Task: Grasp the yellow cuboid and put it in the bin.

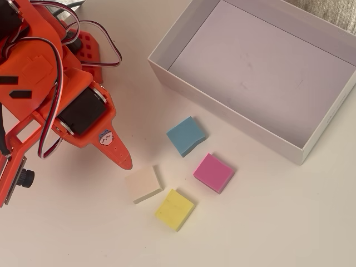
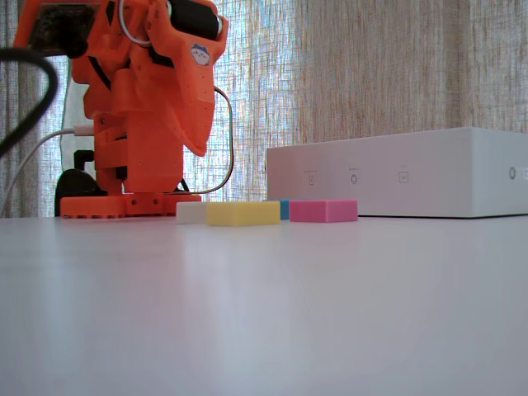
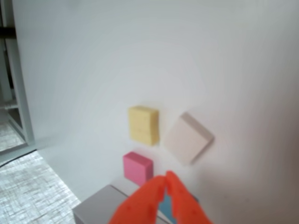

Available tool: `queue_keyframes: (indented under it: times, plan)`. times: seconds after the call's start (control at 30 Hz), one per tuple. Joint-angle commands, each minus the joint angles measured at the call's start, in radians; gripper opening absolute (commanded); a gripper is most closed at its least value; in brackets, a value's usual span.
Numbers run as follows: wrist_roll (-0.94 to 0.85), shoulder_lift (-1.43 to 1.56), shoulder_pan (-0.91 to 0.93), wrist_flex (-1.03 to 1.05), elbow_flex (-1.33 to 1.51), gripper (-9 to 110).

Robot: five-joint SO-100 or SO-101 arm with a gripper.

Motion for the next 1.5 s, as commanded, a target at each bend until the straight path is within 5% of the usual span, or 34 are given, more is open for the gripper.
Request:
queue_keyframes:
  times: [0.0,0.57,0.7,0.93,1.3,1.47]
  plan:
    - [-0.002,-0.003,0.002,0.002,-0.005,-8]
    - [0.000,-0.003,0.000,0.002,-0.005,-8]
    - [-0.018,-0.032,-0.008,-0.025,-0.028,7]
    - [-0.020,-0.396,-0.058,-0.078,-0.445,25]
    - [0.037,-0.877,-0.143,0.132,-1.184,26]
    - [0.064,-0.992,-0.133,0.123,-1.170,26]
